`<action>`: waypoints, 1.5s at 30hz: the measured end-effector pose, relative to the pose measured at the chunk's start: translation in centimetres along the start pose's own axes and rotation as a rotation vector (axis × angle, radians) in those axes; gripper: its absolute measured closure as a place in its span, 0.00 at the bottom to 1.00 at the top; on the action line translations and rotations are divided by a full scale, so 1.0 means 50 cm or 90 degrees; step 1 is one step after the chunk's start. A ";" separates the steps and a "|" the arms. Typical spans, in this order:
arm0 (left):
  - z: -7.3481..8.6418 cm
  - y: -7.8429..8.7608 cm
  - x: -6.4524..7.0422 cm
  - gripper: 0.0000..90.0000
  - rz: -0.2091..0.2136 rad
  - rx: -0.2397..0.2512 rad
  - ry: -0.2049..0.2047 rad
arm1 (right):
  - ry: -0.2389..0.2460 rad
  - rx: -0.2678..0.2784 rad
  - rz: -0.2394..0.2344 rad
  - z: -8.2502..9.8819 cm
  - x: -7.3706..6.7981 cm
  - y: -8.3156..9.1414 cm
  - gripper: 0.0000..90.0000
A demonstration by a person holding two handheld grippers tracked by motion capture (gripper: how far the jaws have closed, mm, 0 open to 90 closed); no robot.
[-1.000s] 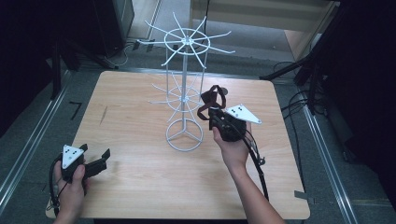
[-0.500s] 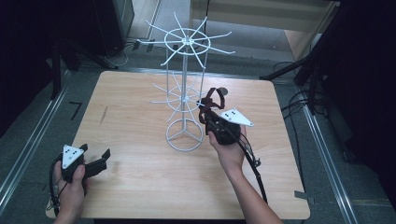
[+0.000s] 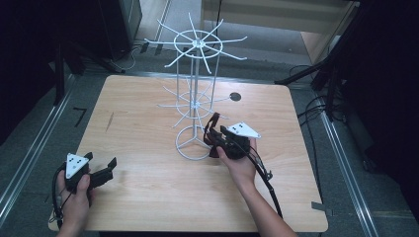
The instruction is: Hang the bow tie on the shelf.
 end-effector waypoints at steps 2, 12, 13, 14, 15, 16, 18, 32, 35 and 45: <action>0.000 0.000 0.000 0.17 0.000 0.000 0.001 | -0.002 -0.004 0.000 0.004 0.001 -0.001 0.71; 0.000 0.000 0.000 0.17 0.000 0.000 0.000 | 0.037 0.002 0.011 0.014 0.013 0.004 0.52; 0.000 0.000 0.000 0.17 0.000 0.000 0.000 | 0.040 0.003 0.011 0.015 0.016 0.006 0.51; 0.000 0.000 0.000 0.17 0.000 0.000 0.000 | 0.040 0.003 0.011 0.016 0.019 0.008 0.50; 0.000 0.000 0.000 0.17 -0.001 0.000 0.000 | 0.039 0.001 0.014 0.017 0.024 0.010 0.49; 0.000 0.000 0.000 0.17 -0.001 0.000 0.000 | 0.039 0.001 0.016 0.018 0.029 0.011 0.48; 0.000 0.000 0.000 0.17 -0.001 0.000 0.000 | 0.035 -0.001 0.020 0.020 0.040 0.016 0.47; 0.000 0.000 0.000 0.17 -0.004 -0.001 0.000 | 0.014 -0.007 0.052 0.042 0.129 0.060 0.42; 0.000 0.000 0.000 0.17 -0.005 -0.002 0.000 | 0.012 -0.008 0.061 0.050 0.144 0.070 0.42; 0.000 -0.001 0.001 0.17 -0.008 0.000 -0.001 | 0.005 -0.011 0.082 0.078 0.184 0.096 0.41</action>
Point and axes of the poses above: each handheld gripper's, and its own axes: y roughly backward along the jaws, z roughly out of its underside, x roughly to its right, the point moved 4 cm from there along -y, roughly forward along the jaws, and after that the axes turned 8 degrees about z, right-handed, at the moved point
